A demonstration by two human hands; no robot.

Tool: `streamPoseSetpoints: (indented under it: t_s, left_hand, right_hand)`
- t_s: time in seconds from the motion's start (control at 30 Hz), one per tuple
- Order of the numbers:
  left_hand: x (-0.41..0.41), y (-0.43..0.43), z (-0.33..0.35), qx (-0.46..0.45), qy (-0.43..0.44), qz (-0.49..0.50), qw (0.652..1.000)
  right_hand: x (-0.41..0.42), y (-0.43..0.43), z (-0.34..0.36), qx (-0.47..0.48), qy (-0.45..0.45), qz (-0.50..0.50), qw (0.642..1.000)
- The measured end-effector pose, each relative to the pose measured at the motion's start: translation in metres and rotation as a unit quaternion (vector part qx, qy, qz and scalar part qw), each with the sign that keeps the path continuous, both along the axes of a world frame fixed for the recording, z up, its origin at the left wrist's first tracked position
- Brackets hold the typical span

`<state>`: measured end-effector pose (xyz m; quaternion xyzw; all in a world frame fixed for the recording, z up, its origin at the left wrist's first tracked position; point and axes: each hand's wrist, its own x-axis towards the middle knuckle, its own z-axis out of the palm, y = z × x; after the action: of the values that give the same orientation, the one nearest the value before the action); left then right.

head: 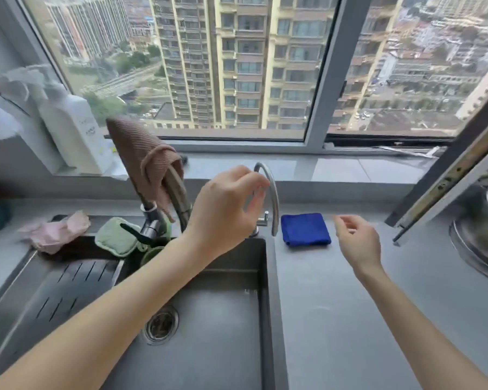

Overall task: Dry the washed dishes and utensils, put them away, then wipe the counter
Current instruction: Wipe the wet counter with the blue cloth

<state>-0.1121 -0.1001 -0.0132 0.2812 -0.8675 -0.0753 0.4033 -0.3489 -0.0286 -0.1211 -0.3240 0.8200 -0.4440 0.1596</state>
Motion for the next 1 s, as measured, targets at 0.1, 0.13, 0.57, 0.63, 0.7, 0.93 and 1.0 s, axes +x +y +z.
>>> streamPoseSetpoints:
  t_s: [0.1,0.13,0.57,0.63,0.7,0.93,1.0]
  left_hand:
    - [-0.036,0.0,-0.036,0.039,-0.022,-0.013,0.999]
    - [-0.044,0.002,-0.049,0.054,-0.023,-0.008,0.998]
    - [-0.041,0.02,-0.168,0.136,-0.148,0.083,0.976]
    - [-0.042,0.017,-0.174,0.163,-0.16,0.093,0.969]
    - [-0.047,0.015,-0.182,0.196,-0.163,0.097,0.962]
    - [-0.092,0.021,-0.195,0.285,-0.155,0.076,0.943]
    - [-0.105,0.027,-0.196,0.296,-0.16,0.049,0.94]
  right_hand:
    - [-0.038,0.0,-0.05,0.13,-0.037,-0.026,0.991]
    - [-0.047,-0.005,-0.062,0.159,-0.033,-0.017,0.987]
    - [-0.07,-0.102,-0.123,0.202,-0.138,-0.034,0.969]
    - [-0.062,-0.096,-0.117,0.061,-0.241,-0.014,0.968]
    - [-0.056,-0.073,-0.103,-0.045,-0.345,-0.009,0.938]
    - [-0.089,0.1,-0.065,-0.142,-0.417,-0.134,0.888]
    - [-0.105,0.158,-0.057,-0.131,-0.399,-0.199,0.886]
